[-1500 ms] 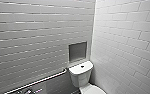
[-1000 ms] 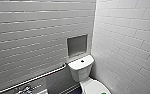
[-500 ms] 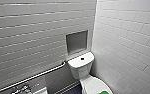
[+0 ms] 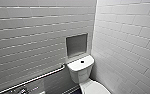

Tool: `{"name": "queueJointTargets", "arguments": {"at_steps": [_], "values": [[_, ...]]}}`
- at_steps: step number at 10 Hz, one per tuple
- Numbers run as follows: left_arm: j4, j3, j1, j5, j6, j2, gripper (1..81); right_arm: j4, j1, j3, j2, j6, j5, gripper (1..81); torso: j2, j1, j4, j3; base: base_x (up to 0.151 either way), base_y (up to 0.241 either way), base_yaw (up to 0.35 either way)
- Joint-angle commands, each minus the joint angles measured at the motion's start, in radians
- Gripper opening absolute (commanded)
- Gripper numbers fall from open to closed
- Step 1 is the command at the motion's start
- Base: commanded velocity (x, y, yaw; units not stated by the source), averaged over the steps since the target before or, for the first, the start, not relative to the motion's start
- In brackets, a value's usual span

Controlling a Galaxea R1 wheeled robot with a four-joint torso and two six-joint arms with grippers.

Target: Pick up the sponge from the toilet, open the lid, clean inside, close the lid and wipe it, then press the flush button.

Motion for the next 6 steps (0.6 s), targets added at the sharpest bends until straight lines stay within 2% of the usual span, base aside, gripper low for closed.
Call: {"name": "queueJointTargets", "arguments": {"at_steps": [1,3,6], "values": [[-0.004,-0.012,0.010,0.067,0.010,0.019,81.1,0.066,0.106,-0.042,0.001,0.002,-0.063,81.1,-0.100,0.064,0.000,-0.093,0.000,0.000,0.000],[-0.006,-0.062,0.012,0.064,0.010,0.050,81.1,0.096,0.103,-0.088,0.018,0.018,-0.052,81.1,-0.156,0.098,0.000,-0.135,0.000,0.000,0.000],[-0.007,-0.075,0.013,0.062,0.010,0.052,81.1,0.096,0.132,-0.089,0.012,0.065,-0.049,81.1,-0.267,0.169,0.000,-0.239,0.000,0.000,0.000]]}}
